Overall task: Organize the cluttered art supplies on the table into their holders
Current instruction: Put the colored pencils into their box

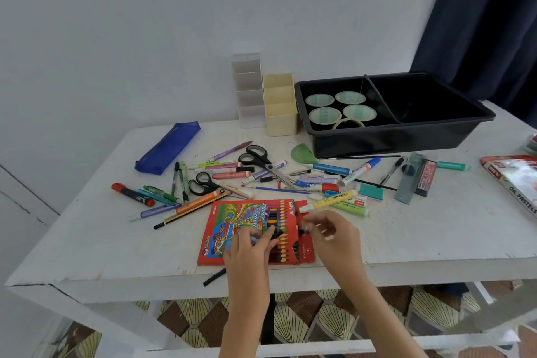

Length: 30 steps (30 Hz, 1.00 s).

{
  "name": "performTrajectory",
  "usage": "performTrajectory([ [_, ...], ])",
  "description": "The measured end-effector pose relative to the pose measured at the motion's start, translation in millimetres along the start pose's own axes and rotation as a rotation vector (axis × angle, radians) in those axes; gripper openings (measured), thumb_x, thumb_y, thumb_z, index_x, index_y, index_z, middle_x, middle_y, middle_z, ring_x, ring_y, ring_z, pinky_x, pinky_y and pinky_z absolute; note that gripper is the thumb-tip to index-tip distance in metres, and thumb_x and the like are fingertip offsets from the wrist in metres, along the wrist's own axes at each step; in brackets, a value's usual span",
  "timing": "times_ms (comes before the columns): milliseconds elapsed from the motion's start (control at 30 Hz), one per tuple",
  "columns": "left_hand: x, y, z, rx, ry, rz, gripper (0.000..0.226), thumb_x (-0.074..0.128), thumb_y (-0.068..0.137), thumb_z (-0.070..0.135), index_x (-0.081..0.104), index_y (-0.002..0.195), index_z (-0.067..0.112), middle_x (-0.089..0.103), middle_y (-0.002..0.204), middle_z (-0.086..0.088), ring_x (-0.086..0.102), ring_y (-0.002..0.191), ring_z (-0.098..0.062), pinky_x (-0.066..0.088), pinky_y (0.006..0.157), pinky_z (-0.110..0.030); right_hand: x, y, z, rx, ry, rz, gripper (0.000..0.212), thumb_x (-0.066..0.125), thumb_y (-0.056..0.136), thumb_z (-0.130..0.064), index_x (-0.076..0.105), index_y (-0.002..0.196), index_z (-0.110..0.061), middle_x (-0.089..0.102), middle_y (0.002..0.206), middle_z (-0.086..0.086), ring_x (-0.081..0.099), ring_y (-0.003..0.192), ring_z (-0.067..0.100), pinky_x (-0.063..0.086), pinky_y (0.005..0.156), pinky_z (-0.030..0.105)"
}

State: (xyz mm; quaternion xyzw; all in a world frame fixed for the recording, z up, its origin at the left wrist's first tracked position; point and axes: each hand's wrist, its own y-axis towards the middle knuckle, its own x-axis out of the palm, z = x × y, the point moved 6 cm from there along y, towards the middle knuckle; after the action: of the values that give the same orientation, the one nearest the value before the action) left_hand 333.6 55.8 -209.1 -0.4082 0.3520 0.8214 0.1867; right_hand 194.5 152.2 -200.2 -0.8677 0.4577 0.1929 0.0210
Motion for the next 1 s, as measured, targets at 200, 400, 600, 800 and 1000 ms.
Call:
performTrajectory([
  [200,4,5,39,0.079,-0.214,-0.087,0.028,0.057,0.091,0.022,0.065,0.118,0.016,0.046,0.09,0.004,0.049,0.086,-0.013,0.048,0.069,-0.025,11,-22,6,0.279,0.556,-0.231,0.015,0.067,0.082,-0.012,0.072,0.095,-0.008,0.072,0.084,0.014,0.064,0.073,0.018,0.053,0.065,0.025],
  [400,3,2,17,0.045,0.002,-0.179,0.068,0.018,0.086,0.069,0.063,0.113,0.024,0.051,0.11,0.01,0.044,0.105,-0.009,0.035,0.09,-0.025,-47,-9,35,0.391,0.777,0.121,0.016,0.053,0.091,-0.008,0.057,0.102,0.003,0.066,0.087,0.018,0.063,0.065,0.016,0.055,0.058,0.019],
  [600,8,-5,3,-0.011,0.112,-0.13,0.051,0.027,0.087,0.059,0.06,0.098,0.021,0.055,0.104,0.004,0.053,0.098,-0.017,0.042,0.082,-0.031,-74,-9,54,0.364,0.736,0.375,0.017,0.052,0.094,-0.01,0.053,0.107,0.0,0.064,0.079,0.012,0.065,0.055,0.011,0.056,0.058,0.018],
  [800,13,-3,0,-0.011,0.243,-0.203,0.047,0.029,0.09,0.054,0.058,0.115,0.026,0.051,0.118,-0.003,0.05,0.11,-0.022,0.043,0.089,-0.037,-68,-12,59,0.362,0.771,0.419,0.014,0.05,0.095,-0.011,0.052,0.106,-0.001,0.065,0.082,0.015,0.067,0.056,0.012,0.055,0.057,0.018],
  [1000,8,1,2,0.024,0.18,-0.07,0.013,0.061,0.085,0.032,0.066,0.086,0.02,0.057,0.091,-0.001,0.059,0.081,-0.02,0.046,0.066,-0.033,-46,-12,53,0.403,0.642,0.309,0.008,0.051,0.095,-0.01,0.054,0.099,-0.004,0.069,0.082,0.015,0.069,0.062,0.015,0.057,0.063,0.023],
])
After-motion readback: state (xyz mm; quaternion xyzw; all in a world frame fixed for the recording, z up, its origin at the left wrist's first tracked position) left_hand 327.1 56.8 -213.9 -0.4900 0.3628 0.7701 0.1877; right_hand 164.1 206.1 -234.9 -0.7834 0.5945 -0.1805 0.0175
